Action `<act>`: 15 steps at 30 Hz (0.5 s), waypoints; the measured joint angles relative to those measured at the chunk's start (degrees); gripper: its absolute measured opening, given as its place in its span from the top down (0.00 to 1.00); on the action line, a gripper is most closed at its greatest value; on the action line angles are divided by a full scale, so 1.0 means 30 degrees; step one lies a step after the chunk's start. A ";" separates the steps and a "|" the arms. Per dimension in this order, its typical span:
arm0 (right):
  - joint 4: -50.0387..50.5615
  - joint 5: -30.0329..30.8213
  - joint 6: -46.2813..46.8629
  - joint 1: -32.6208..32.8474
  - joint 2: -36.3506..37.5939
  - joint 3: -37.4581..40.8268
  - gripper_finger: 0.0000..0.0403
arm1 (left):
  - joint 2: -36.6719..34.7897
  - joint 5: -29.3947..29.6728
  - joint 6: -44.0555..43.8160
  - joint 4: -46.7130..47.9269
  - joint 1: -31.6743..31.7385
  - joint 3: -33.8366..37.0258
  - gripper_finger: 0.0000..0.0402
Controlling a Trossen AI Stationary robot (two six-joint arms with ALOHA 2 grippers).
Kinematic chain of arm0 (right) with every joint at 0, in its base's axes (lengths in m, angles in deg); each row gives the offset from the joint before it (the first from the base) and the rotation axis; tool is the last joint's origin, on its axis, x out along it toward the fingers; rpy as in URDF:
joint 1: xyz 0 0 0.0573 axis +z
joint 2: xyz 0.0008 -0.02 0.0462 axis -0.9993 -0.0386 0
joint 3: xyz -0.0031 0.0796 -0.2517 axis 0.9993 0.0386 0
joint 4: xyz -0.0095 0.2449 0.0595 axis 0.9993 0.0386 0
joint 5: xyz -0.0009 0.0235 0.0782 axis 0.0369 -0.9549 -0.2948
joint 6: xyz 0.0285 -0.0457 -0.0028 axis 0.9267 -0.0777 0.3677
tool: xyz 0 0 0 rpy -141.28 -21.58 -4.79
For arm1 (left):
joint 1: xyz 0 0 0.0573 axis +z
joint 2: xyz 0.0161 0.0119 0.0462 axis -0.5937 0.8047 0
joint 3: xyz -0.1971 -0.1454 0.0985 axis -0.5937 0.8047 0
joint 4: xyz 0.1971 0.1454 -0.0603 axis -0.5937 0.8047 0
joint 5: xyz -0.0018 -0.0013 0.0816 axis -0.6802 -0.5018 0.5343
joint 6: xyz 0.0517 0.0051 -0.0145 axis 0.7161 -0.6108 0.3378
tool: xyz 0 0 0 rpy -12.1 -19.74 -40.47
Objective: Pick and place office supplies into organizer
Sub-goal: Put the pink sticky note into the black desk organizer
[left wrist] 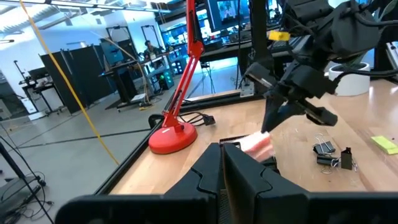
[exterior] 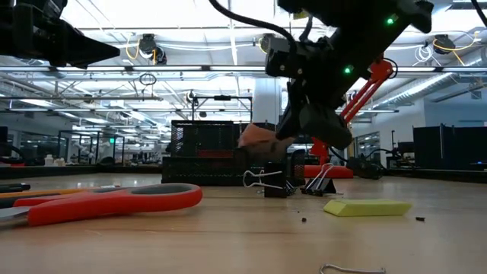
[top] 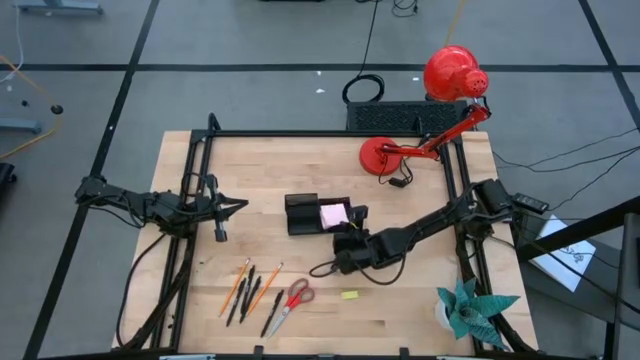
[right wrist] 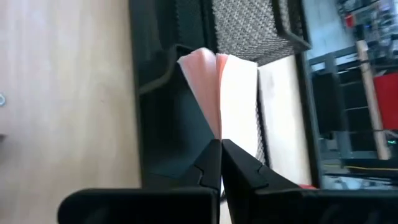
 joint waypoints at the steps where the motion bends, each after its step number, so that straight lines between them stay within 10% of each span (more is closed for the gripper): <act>1: -0.0189 0.0001 -0.0039 -0.0091 -0.0079 -0.0002 1.00 | 0.0001 -0.0002 0.0002 0.0000 0.0000 0.0004 0.94; 15: -0.0069 -0.2783 0.0395 -0.0985 -0.0135 -0.0015 1.00 | 0.0000 0.0005 -0.0136 0.0002 0.0000 -0.0002 0.94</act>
